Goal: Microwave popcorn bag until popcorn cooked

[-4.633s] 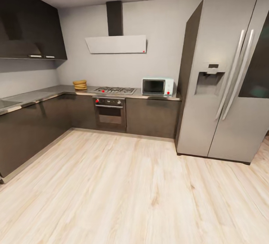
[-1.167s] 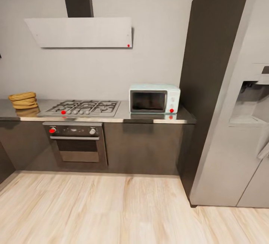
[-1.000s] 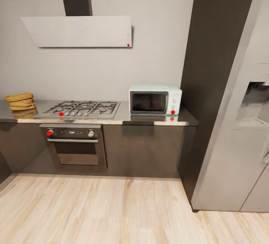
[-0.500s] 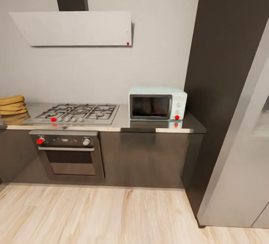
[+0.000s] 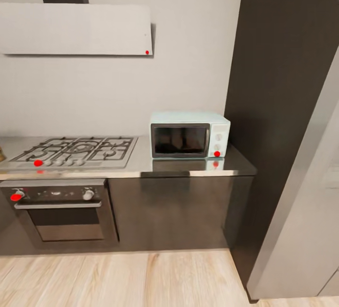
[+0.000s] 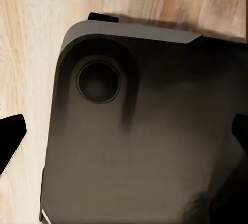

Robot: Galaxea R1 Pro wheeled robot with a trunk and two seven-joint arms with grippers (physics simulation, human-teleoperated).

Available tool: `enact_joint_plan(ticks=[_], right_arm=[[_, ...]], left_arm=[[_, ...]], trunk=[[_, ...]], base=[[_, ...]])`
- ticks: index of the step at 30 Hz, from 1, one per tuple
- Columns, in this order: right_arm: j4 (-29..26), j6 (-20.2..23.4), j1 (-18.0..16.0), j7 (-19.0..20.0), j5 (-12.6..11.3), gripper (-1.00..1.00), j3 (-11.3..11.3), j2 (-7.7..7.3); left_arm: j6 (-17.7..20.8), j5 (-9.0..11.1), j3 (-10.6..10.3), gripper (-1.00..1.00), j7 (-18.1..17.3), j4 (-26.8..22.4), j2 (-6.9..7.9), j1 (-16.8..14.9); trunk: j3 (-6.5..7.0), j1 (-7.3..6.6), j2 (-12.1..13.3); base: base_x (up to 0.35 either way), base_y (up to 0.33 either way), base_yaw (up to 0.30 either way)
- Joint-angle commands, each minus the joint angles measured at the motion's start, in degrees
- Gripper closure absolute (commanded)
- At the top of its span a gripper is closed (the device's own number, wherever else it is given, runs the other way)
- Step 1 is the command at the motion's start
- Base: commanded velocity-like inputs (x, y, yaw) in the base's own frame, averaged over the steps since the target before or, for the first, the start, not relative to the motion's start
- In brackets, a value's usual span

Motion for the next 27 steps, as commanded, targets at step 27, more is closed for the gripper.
enact_joint_plan(ticks=[27], right_arm=[[0.0, -0.3, 0.0, 0.0, 0.0, -1.00, -0.4, -0.09]], left_arm=[[-0.4, 0.9, 0.7, -1.00, 0.0, -0.1, 0.12, 0.0]], trunk=[[-0.04, 0.03, 0.0]], base=[[0.250, -0.079, -0.001]])
